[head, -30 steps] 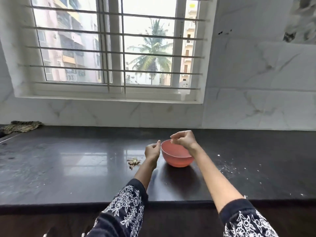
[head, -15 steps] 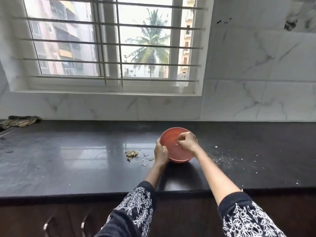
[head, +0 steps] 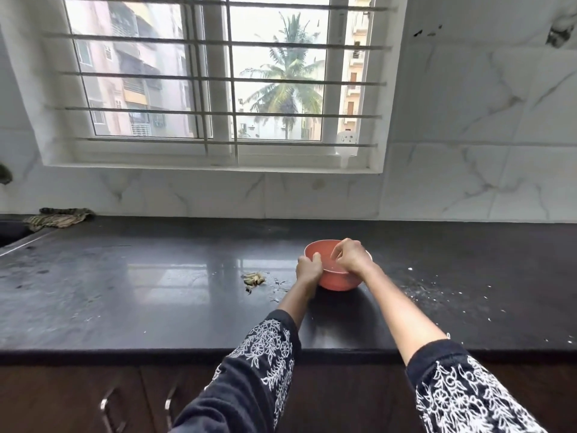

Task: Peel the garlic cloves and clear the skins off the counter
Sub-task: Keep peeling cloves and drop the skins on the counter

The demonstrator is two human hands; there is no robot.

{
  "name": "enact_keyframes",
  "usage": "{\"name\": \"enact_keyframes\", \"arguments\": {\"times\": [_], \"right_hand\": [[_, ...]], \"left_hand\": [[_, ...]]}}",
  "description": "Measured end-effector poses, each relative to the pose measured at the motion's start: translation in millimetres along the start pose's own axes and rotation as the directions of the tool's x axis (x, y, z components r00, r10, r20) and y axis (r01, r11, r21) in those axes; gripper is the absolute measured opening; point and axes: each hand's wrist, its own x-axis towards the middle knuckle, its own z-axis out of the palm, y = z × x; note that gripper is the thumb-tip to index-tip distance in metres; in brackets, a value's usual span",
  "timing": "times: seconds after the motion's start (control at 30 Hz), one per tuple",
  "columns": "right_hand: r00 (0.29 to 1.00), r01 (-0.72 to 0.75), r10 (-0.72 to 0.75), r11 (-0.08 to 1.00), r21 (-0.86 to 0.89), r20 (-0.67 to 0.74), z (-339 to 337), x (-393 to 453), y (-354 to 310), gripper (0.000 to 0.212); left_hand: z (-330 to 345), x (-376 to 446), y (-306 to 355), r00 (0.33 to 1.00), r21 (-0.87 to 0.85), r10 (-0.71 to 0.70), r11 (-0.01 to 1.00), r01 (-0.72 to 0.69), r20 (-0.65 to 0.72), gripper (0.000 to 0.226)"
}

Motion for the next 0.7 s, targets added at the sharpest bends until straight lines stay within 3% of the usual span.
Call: {"name": "enact_keyframes", "arguments": {"times": [0.13,0.23,0.37,0.47,0.57,0.7], "right_hand": [[0.996,-0.018,0.017,1.000,-0.003,-0.089,-3.5,6.7,-10.5,0.030],[0.984,0.072,-0.061,0.996,0.060,-0.169,-1.1,13.2,-39.3,0.029],[0.958,0.250,-0.231,0.963,0.100,-0.172,16.5,8.1,-77.2,0.026],[0.944,0.331,-0.324,0.930,0.163,-0.070,37.8,3.8,-95.5,0.023],[0.925,0.339,-0.359,0.927,0.162,0.123,65.4,-2.6,-101.9,0.027],[0.910,0.356,-0.373,0.926,0.124,0.179,96.8,-4.1,-100.8,0.018]], "left_hand": [[-11.6,1.7,4.2,0.997,0.067,0.018,0.997,-0.023,0.075,0.051],[-37.8,3.9,4.7,0.993,0.152,0.116,0.982,-0.110,-0.029,0.044],[-84.2,15.5,-15.4,0.958,0.294,0.222,0.942,-0.162,-0.182,0.026],[-122.2,20.7,-29.7,0.948,0.337,0.248,0.926,-0.171,-0.200,0.030],[-148.7,27.7,-45.5,0.965,0.489,0.246,0.855,-0.170,-0.095,0.025],[-157.0,32.9,-55.6,0.963,0.493,0.270,0.838,-0.233,-0.003,0.023]]}}
